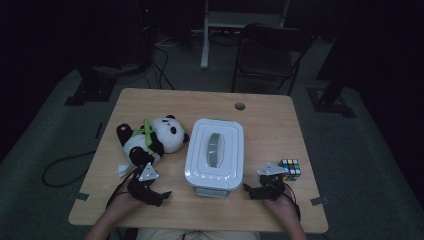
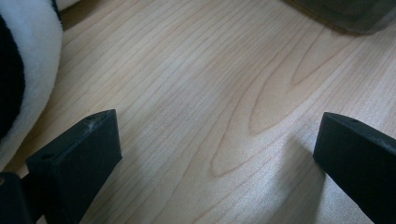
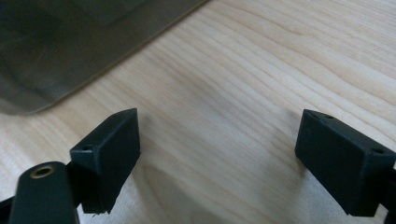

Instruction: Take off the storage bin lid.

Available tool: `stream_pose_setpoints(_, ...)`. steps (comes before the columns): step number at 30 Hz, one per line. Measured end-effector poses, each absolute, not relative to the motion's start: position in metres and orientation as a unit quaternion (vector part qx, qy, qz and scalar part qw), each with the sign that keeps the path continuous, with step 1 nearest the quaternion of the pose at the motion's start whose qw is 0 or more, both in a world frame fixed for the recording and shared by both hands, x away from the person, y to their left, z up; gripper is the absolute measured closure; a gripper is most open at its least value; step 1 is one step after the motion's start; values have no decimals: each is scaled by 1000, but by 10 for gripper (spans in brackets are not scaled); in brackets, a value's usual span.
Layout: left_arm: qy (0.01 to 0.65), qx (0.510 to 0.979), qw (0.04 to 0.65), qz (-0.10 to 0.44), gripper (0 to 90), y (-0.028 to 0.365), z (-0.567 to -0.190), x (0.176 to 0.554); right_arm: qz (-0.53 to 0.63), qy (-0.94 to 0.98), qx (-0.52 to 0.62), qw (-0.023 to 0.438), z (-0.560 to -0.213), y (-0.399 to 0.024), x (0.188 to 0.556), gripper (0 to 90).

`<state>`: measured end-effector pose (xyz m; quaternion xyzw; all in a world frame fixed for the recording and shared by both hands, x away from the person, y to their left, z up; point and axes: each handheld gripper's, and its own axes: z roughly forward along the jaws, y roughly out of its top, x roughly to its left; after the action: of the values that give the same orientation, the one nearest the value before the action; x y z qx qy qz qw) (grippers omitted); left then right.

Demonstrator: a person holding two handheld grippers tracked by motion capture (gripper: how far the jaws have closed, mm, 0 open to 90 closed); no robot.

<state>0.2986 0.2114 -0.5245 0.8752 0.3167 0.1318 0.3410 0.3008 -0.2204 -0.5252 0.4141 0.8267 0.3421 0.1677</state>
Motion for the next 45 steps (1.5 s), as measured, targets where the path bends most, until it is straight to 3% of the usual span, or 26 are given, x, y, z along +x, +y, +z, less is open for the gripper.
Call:
stream_pose_setpoints(12, 313, 877, 341, 130, 14, 212, -524, 299, 329, 825, 435, 149, -515, -222, 295, 153)
stream_pose_setpoints(45, 311, 877, 341, 129, 14, 213, -524, 299, 446, 779, 407, 171, -426, -239, 285, 129)
